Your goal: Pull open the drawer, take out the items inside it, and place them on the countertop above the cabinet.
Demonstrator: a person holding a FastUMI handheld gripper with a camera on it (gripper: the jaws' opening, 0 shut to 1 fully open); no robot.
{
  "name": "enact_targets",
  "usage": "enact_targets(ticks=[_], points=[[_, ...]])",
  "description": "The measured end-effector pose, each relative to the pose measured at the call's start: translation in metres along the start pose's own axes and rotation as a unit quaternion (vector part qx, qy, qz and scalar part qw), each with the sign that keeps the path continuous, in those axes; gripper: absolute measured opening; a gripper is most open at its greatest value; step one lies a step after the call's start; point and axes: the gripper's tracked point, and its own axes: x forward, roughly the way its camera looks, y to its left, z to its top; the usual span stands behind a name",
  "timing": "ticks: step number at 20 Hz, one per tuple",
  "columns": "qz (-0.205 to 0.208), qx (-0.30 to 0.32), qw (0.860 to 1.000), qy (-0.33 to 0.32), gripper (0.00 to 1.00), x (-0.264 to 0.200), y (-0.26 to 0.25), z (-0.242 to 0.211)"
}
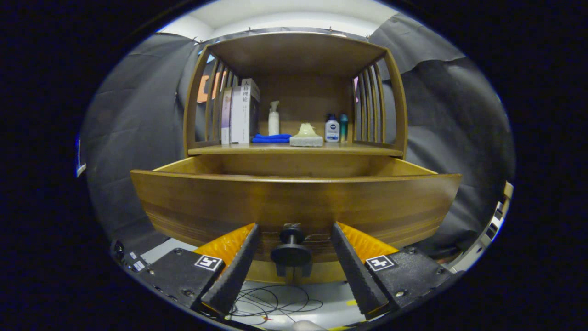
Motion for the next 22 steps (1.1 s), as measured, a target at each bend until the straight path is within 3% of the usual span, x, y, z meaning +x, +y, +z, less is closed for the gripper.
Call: enact_targets(ticks=[9,22], points=[[-0.003,0.000,1.000,0.006,0.99,0.004,0.003,-0.002],[-0.001,0.003,1.000,0.005,1.00,0.082,0.006,0.023]])
